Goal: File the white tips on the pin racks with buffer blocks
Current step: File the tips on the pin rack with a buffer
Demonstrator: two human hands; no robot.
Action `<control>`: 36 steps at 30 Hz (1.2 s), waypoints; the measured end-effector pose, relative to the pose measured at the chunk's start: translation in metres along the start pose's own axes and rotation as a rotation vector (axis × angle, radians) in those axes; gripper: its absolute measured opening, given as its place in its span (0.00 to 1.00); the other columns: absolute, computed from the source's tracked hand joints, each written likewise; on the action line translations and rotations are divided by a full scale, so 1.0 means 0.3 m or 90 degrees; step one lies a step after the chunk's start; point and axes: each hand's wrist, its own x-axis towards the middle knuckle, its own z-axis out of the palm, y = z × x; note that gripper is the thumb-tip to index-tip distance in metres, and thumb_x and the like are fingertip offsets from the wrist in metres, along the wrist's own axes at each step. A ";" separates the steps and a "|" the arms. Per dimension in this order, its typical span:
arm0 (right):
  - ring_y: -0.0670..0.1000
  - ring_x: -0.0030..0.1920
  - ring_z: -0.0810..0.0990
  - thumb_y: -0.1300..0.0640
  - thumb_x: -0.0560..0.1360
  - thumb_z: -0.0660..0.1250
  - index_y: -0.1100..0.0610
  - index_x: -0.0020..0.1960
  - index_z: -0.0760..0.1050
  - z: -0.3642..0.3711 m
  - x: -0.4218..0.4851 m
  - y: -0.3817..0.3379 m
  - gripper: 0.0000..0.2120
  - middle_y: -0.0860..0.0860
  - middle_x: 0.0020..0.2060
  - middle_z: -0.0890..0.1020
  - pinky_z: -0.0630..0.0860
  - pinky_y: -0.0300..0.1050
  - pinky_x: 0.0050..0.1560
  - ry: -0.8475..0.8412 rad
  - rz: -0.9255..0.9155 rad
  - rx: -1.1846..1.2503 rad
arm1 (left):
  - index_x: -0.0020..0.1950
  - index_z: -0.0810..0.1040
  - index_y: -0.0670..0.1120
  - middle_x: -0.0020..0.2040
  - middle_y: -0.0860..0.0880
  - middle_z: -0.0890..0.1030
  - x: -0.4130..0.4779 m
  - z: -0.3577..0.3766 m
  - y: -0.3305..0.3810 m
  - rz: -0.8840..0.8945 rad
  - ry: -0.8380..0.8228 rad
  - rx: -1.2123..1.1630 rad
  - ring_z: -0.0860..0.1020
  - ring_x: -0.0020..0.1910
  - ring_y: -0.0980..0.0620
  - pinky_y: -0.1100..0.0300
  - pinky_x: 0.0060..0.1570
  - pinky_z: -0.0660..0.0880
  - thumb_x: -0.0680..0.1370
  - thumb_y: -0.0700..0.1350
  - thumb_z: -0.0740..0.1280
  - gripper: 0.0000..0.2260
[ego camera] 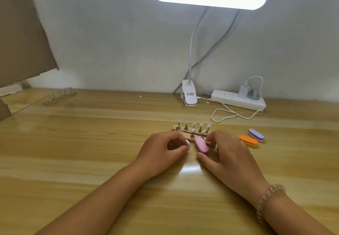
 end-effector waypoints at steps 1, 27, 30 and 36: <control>0.47 0.49 0.73 0.44 0.75 0.67 0.47 0.53 0.69 0.007 0.004 -0.005 0.12 0.42 0.47 0.74 0.70 0.47 0.50 0.008 -0.011 -0.004 | 0.41 0.81 0.61 0.40 0.60 0.84 0.000 0.007 0.001 -0.001 -0.004 -0.004 0.82 0.43 0.62 0.54 0.50 0.78 0.74 0.48 0.75 0.07; 0.44 0.35 0.78 0.57 0.73 0.74 0.46 0.58 0.72 0.014 -0.002 0.006 0.18 0.45 0.41 0.80 0.72 0.33 0.36 -0.030 0.016 0.417 | 0.61 0.81 0.56 0.49 0.55 0.77 -0.014 0.025 0.011 0.116 -0.120 0.106 0.76 0.46 0.55 0.51 0.50 0.73 0.82 0.47 0.64 0.11; 0.44 0.35 0.77 0.57 0.73 0.75 0.46 0.56 0.73 0.008 -0.009 0.005 0.17 0.45 0.41 0.80 0.72 0.33 0.36 -0.054 0.004 0.429 | 0.60 0.82 0.54 0.48 0.52 0.79 -0.010 0.026 0.009 0.106 -0.122 0.078 0.77 0.46 0.52 0.49 0.49 0.74 0.82 0.45 0.64 0.10; 0.44 0.34 0.77 0.58 0.72 0.75 0.47 0.57 0.73 0.006 0.004 0.001 0.18 0.47 0.40 0.81 0.75 0.39 0.36 -0.043 0.035 0.448 | 0.56 0.83 0.52 0.48 0.54 0.82 -0.004 0.027 0.000 0.098 -0.107 0.055 0.78 0.46 0.53 0.49 0.47 0.76 0.80 0.47 0.66 0.08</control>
